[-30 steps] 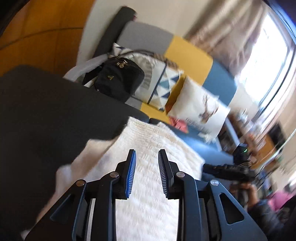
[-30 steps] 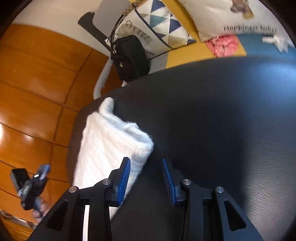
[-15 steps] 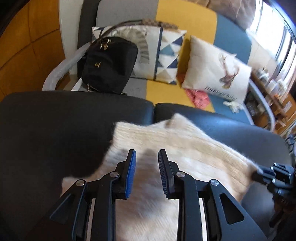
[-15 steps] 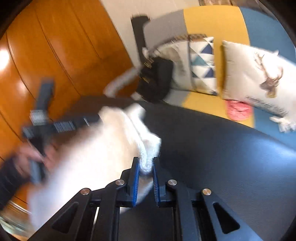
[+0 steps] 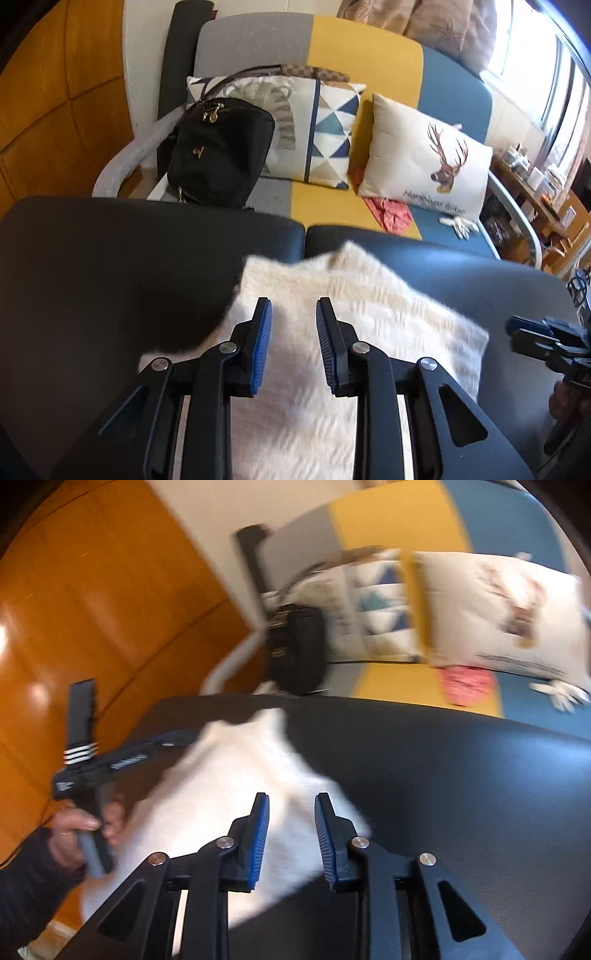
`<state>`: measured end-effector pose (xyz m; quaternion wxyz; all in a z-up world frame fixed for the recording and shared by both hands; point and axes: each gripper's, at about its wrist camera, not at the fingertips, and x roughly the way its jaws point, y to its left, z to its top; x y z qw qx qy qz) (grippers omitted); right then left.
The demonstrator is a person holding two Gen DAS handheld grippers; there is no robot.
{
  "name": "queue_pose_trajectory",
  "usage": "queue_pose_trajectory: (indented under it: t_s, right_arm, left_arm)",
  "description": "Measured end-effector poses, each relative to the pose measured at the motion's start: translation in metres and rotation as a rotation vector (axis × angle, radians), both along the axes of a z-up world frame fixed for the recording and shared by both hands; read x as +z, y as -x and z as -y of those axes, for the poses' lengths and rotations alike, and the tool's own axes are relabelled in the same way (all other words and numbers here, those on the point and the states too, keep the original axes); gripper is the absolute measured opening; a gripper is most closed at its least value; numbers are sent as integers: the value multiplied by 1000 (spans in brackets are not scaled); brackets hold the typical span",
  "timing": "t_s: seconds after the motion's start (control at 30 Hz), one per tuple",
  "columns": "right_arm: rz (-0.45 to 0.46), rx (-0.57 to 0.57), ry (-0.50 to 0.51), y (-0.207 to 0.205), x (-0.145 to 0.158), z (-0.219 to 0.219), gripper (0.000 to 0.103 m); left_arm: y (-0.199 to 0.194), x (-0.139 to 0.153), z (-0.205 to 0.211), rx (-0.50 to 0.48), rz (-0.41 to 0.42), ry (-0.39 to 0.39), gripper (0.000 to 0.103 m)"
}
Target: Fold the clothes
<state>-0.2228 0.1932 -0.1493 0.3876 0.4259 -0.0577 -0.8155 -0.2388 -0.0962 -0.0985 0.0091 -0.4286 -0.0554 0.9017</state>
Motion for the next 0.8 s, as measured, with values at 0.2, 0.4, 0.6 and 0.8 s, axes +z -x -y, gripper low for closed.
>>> queue_pose_trajectory:
  t_s: [0.2, 0.4, 0.6, 0.8]
  right_arm:
    - [23, -11, -279, 28, -34, 63, 26]
    - [-36, 119, -30, -45, 19, 31, 31]
    - [56, 336, -22, -157, 11, 35, 40]
    - [129, 517, -60, -249, -13, 72, 41]
  left_arm:
    - [-53, 8, 28, 82, 8, -124, 27]
    - [-186, 40, 88, 264, -75, -284, 54]
    - [-330, 30, 105, 466, -68, -353, 54]
    - [-387, -7, 86, 514, -21, -420, 54]
